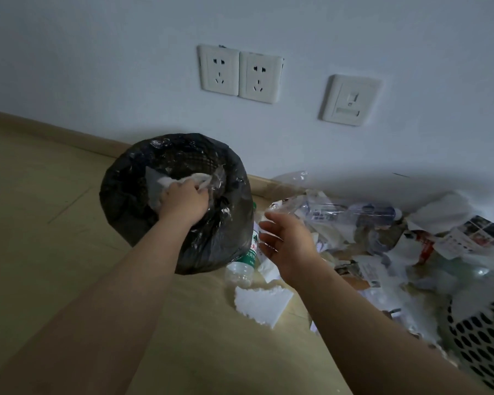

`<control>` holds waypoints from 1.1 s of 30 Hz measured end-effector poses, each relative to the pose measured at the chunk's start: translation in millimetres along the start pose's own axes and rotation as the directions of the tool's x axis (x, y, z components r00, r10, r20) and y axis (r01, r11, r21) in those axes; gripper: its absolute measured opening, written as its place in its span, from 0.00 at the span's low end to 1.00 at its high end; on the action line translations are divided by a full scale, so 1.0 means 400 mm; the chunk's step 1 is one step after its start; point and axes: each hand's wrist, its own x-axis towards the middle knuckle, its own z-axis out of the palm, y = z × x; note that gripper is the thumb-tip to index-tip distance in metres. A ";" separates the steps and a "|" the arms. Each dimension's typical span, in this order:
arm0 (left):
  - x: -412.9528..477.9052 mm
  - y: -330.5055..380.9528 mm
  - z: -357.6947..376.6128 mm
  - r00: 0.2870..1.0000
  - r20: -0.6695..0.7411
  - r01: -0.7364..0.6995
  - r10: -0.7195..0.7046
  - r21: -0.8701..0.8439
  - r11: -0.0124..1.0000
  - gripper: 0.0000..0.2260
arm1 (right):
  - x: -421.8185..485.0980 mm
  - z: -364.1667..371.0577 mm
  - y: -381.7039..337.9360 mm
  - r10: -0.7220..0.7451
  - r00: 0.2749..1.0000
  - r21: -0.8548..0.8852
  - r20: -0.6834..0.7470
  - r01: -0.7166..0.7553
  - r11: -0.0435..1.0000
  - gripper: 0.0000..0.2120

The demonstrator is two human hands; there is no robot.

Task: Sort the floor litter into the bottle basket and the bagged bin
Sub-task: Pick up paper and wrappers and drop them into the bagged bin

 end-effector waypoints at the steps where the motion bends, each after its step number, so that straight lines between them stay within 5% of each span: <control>1: -0.005 0.003 0.004 0.999 -0.015 -0.030 0.030 -0.001 1.000 0.18 | 0.002 -0.011 0.002 0.010 1.000 -0.015 -0.006 -0.010 1.000 0.04; 7: -0.050 0.069 -0.014 0.934 -0.321 -0.107 0.157 0.168 0.980 0.14 | 0.021 -0.090 0.008 0.055 0.994 -0.101 -0.089 -0.064 0.993 0.06; 18: -0.025 0.050 0.004 0.989 -0.129 0.069 -0.067 0.009 0.998 0.15 | 0.010 -0.267 0.033 0.060 0.965 -0.204 -0.255 -0.114 0.972 0.06; 26: -0.038 0.063 -0.002 0.971 -0.228 0.018 0.078 0.391 0.920 0.16 | 0.010 -0.287 0.047 0.071 0.976 -0.335 -0.205 -0.138 0.932 0.03; 29: -0.063 0.091 0.016 0.859 -0.389 -0.228 0.332 0.290 0.929 0.16 | 0.007 -0.287 0.050 0.083 0.977 -0.351 -0.197 -0.150 0.924 0.03; 33: -0.131 0.159 0.079 0.566 -0.474 -0.618 0.674 0.297 0.728 0.12 | 0.008 -0.293 0.055 0.064 0.978 -0.381 -0.199 -0.137 0.914 0.03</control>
